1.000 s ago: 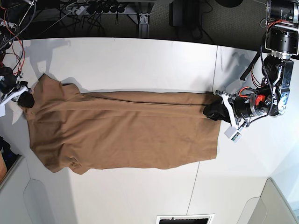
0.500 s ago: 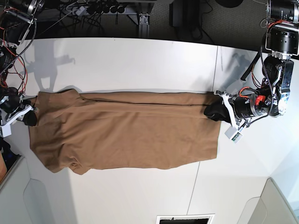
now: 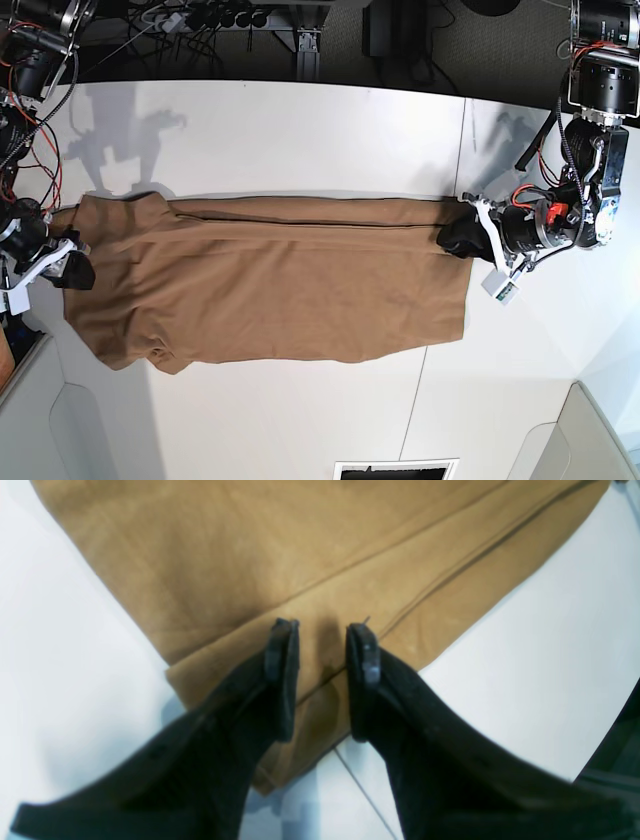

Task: Layout the t-shirt on the table in an organized manner, then fold the t-shirt properly
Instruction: 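Drag the folded shirt with both grippers toward the robot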

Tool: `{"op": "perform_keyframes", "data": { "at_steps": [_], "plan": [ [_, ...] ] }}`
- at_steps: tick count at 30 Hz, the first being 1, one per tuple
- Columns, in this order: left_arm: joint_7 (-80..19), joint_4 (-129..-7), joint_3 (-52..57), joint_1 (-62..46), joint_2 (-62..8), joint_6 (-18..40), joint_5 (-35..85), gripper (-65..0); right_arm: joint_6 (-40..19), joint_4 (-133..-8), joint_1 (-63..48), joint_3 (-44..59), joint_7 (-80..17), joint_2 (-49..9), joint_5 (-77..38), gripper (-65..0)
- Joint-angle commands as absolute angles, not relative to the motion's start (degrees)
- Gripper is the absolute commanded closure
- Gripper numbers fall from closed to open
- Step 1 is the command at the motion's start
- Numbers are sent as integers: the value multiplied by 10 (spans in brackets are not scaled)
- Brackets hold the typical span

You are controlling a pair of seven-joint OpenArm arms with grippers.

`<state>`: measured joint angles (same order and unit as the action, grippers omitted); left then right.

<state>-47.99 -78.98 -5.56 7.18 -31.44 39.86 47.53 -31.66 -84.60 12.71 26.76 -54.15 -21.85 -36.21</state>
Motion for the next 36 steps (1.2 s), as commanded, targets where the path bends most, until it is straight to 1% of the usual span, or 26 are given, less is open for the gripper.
{"op": "perform_keyframes", "data": {
  "at_steps": [1,2,6,11,14,17,20,22,25,30,36],
  "plan": [
    [-469,-797,-51,83,-324,400,485,-196,-317,-856,138,270,-534,-228,-371,-27],
    [-469,-797,-51,82,-324,400,485,-196,-318,-855,138,267,-533,-228,-371,0],
    [-455,-796,-51,82,-324,400,472,-196,-318,-819,138,237,-503,-226,-348,0],
    [-424,-790,-57,83,-320,400,435,-196,-318,-726,138,186,-438,-227,-287,0],
    [-413,-762,-62,83,-310,400,413,-196,-317,-681,138,168,-435,-227,-279,0],
    [-414,-728,-62,83,-296,400,412,-196,-317,-662,138,166,-436,-226,-281,0],
    [-419,-717,-62,81,-294,400,413,-196,-318,-667,138,166,-460,-227,-296,0],
    [-437,-719,-62,81,-298,400,418,-195,-318,-679,135,166,-494,-227,-312,0],
    [-467,-736,-62,64,-313,400,458,-195,-318,-714,110,166,-527,-228,-328,0],
    [-470,-787,-62,18,-347,400,485,-195,-317,-790,39,169,-528,-229,-330,0],
    [-472,-860,-62,-50,-377,400,486,-195,-318,-860,-43,173,-530,-233,-330,0]
  ]
}}
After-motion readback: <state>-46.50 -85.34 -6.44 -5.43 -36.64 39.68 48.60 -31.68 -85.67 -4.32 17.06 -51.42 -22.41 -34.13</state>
